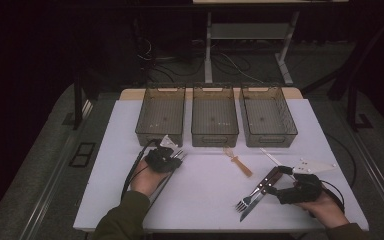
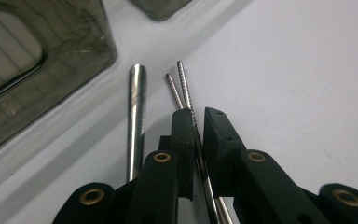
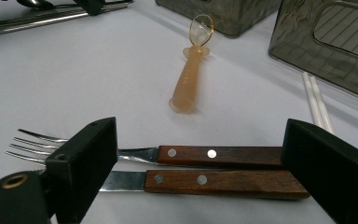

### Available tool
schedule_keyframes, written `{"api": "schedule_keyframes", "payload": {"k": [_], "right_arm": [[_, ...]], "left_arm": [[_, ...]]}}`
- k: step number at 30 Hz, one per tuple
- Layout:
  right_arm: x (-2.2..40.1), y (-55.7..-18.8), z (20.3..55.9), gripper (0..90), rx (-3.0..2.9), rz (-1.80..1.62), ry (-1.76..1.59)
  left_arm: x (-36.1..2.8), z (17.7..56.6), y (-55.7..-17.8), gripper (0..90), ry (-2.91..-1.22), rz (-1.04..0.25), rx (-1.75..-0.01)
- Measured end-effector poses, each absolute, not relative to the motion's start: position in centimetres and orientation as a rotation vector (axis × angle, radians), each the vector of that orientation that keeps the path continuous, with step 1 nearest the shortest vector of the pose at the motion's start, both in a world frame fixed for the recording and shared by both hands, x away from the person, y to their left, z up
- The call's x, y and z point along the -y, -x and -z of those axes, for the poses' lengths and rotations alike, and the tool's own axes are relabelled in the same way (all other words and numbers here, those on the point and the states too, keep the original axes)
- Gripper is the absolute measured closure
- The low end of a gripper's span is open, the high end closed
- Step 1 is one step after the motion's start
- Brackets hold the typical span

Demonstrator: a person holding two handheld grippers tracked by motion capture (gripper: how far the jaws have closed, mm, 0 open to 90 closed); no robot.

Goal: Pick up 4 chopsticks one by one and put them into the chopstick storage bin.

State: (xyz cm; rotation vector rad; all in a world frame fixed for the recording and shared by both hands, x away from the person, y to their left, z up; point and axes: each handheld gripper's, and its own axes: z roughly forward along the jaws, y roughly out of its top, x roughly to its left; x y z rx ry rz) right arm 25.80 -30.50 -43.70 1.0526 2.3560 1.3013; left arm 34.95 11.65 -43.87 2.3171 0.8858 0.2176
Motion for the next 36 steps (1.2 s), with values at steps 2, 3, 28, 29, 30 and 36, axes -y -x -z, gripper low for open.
{"api": "schedule_keyframes", "payload": {"k": [2, 3, 28, 29, 30, 36], "right_arm": [[30.5, -25.8, 43.7, 10.8, -2.356, -1.301, -1.052], [30.5, -25.8, 43.7, 10.8, -2.356, -1.301, -1.052], [30.5, -25.7, 43.6, 10.8, -2.358, -1.298, -1.052], [30.5, -25.7, 43.6, 10.8, -2.358, -1.299, -1.051], [30.6, -25.7, 43.6, 10.8, -2.358, -1.299, -1.051], [30.5, -25.7, 43.6, 10.8, -2.358, -1.299, -1.049]], "left_arm": [[-11.6, 43.9, -34.9, 81.7, -2.316, -0.208, -0.884], [-11.6, 43.9, -34.9, 81.7, -2.314, -0.201, -0.883], [-12.1, 43.6, -34.3, 61.6, -2.269, -0.189, -0.863], [-12.3, 43.5, -34.1, 61.3, -2.268, -0.189, -0.864], [-12.6, 43.4, -33.8, 61.1, -2.264, -0.19, -0.864], [-14.2, 43.0, -31.7, 61.7, -2.241, -0.177, -0.871]]}}
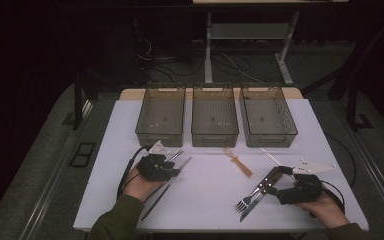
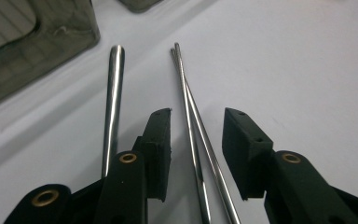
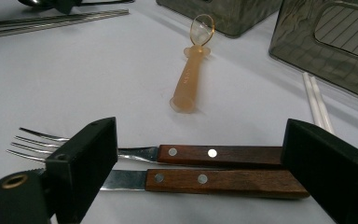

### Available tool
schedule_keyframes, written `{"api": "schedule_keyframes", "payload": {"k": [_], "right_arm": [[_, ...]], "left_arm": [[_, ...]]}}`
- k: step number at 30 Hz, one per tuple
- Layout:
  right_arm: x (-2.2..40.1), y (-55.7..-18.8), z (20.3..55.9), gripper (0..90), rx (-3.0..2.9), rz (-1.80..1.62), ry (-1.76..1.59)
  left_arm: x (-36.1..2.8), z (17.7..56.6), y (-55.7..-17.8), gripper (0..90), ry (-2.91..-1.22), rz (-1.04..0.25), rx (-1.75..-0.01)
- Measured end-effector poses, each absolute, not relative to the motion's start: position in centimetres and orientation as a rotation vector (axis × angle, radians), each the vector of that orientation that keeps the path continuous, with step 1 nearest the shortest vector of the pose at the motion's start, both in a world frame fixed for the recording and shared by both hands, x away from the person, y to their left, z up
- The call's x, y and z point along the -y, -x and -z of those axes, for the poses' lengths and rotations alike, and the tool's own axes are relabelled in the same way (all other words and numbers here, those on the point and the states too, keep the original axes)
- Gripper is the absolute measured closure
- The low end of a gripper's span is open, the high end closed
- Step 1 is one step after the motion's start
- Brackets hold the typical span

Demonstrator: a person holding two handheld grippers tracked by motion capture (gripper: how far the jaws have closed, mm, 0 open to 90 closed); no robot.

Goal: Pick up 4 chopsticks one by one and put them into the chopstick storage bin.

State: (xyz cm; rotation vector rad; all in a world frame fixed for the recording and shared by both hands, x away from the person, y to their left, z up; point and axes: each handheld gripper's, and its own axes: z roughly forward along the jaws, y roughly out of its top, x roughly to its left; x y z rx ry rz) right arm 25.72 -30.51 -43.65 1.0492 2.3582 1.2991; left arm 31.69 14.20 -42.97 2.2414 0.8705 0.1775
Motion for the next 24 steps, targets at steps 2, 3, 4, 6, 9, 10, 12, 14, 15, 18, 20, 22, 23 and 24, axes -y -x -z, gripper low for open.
{"api": "schedule_keyframes", "payload": {"k": [2, 3, 4, 6, 9, 10, 12, 14, 15, 18, 20, 22, 23, 24], "right_arm": [[30.5, -25.7, 43.7, 10.8, -2.358, -1.296, -1.048], [30.5, -25.7, 43.7, 10.8, -2.358, -1.295, -1.048], [30.5, -25.7, 43.7, 10.7, -2.358, -1.295, -1.047], [30.5, -25.7, 43.7, 10.8, -2.357, -1.293, -1.049], [30.5, -25.7, 43.7, 10.8, -2.357, -1.291, -1.048], [30.5, -25.7, 43.7, 10.8, -2.357, -1.29, -1.048], [30.5, -25.7, 43.7, 10.8, -2.356, -1.29, -1.048], [30.5, -25.7, 43.7, 10.8, -2.358, -1.288, -1.047], [30.4, -25.7, 43.7, 10.8, -2.359, -1.287, -1.047], [30.4, -25.7, 43.7, 10.8, -2.36, -1.285, -1.045], [30.4, -25.6, 43.7, 10.8, -2.36, -1.285, -1.045], [30.4, -25.7, 43.7, 10.8, -2.359, -1.285, -1.046], [30.5, -25.7, 43.7, 10.8, -2.358, -1.286, -1.046], [30.4, -25.7, 43.7, 10.7, -2.359, -1.286, -1.046]], "left_arm": [[-14.9, 42.8, -30.9, 62.5, -2.237, -0.186, -0.874], [-15.2, 42.8, -30.5, 63.2, -2.227, -0.189, -0.883], [-15.6, 42.8, -30.1, 64.1, -2.218, -0.191, -0.889], [-16.4, 42.6, -29.2, 67.0, -2.203, -0.197, -0.899], [-17.4, 42.6, -27.8, 68.0, -2.188, -0.213, -0.915], [-17.7, 42.6, -27.5, 68.6, -2.188, -0.219, -0.923], [-18.1, 42.7, -26.9, 70.8, -2.178, -0.216, -0.932], [-18.2, 42.9, -26.7, 73.4, -2.177, -0.212, -0.934], [-18.2, 42.9, -26.7, 74.3, -2.182, -0.206, -0.934], [-18.0, 43.3, -27.0, 75.1, -2.187, -0.18, -0.953], [-18.0, 43.5, -27.1, 75.8, -2.19, -0.156, -0.958], [-18.0, 43.7, -27.2, 76.4, -2.191, -0.143, -0.968], [-17.9, 43.8, -27.3, 76.6, -2.196, -0.143, -0.967], [-17.9, 43.9, -27.3, 77.0, -2.199, -0.141, -0.968]]}}
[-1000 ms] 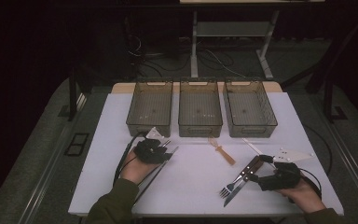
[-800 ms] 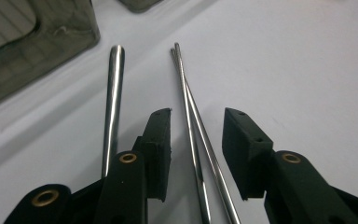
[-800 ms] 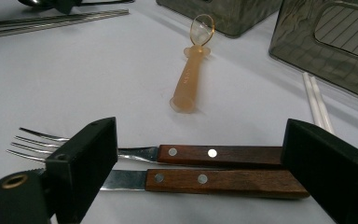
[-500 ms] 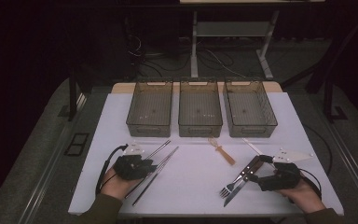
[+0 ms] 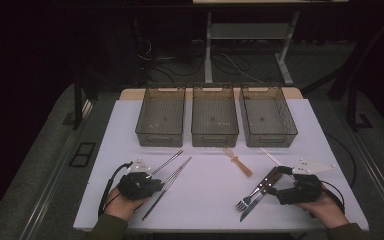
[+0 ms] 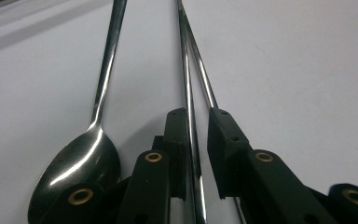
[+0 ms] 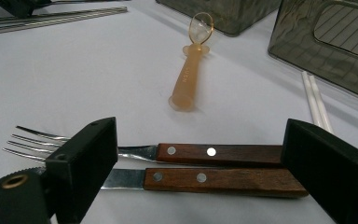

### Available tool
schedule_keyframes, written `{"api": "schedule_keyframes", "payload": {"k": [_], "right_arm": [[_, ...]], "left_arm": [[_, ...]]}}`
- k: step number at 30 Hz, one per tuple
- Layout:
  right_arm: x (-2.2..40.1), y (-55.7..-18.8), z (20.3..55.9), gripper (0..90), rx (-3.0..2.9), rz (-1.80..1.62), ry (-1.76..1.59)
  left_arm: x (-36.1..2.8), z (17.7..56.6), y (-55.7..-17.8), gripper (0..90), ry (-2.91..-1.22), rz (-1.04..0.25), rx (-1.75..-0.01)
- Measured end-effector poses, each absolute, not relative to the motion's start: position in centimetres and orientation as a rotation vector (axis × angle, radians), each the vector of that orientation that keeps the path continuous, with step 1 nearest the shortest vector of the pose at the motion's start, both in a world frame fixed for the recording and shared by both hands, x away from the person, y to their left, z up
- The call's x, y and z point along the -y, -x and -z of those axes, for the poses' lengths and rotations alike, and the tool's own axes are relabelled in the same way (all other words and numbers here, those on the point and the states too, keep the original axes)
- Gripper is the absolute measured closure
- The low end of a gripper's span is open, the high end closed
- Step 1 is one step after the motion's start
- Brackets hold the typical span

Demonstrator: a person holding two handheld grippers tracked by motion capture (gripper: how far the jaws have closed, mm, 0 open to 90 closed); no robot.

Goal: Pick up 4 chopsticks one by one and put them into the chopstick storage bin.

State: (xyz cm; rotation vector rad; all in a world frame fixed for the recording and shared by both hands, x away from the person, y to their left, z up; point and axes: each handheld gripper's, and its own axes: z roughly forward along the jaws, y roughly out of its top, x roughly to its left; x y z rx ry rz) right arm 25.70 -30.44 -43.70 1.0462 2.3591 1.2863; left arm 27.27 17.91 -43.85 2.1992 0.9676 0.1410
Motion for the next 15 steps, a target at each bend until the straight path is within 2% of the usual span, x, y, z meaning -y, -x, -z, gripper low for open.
{"api": "schedule_keyframes", "payload": {"k": [15], "right_arm": [[30.38, -25.66, 43.69, 10.8, -2.361, -1.281, -1.048]], "left_arm": [[-17.42, 44.16, -27.14, 83.4, -2.229, -0.178, -0.974]]}}
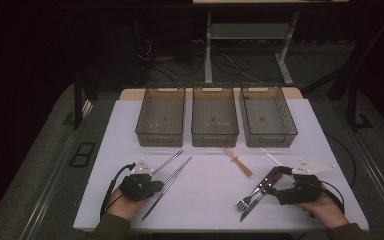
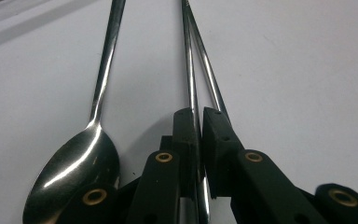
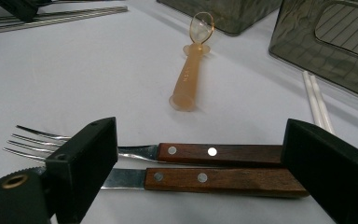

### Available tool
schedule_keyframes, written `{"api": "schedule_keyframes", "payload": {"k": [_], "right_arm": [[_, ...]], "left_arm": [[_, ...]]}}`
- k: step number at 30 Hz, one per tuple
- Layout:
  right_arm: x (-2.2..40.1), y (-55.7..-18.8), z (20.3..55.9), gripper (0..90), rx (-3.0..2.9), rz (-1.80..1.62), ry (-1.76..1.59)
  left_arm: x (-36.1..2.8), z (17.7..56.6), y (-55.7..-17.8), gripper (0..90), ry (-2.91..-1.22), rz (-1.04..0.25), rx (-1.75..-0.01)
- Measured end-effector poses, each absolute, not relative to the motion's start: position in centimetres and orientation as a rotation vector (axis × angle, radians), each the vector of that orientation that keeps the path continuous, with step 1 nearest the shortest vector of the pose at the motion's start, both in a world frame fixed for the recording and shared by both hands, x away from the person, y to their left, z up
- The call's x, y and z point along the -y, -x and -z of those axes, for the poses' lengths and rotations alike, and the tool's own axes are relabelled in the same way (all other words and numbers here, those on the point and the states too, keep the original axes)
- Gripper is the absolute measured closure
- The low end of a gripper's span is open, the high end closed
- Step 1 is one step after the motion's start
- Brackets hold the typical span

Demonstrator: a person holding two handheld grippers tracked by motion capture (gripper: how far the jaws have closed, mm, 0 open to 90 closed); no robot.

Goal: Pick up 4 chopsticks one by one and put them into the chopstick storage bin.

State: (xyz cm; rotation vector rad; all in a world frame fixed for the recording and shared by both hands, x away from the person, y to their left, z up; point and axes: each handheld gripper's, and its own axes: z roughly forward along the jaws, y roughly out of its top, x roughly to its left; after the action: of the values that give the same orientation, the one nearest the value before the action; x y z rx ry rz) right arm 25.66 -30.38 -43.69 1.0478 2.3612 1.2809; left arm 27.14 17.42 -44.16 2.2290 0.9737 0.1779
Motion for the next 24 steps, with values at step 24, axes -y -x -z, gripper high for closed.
{"api": "schedule_keyframes", "payload": {"k": [24], "right_arm": [[30.39, -25.64, 43.68, 10.8, -2.362, -1.281, -1.048]], "left_arm": [[-17.53, 43.83, -27.26, 84.9, -2.224, -0.192, -0.994]]}}
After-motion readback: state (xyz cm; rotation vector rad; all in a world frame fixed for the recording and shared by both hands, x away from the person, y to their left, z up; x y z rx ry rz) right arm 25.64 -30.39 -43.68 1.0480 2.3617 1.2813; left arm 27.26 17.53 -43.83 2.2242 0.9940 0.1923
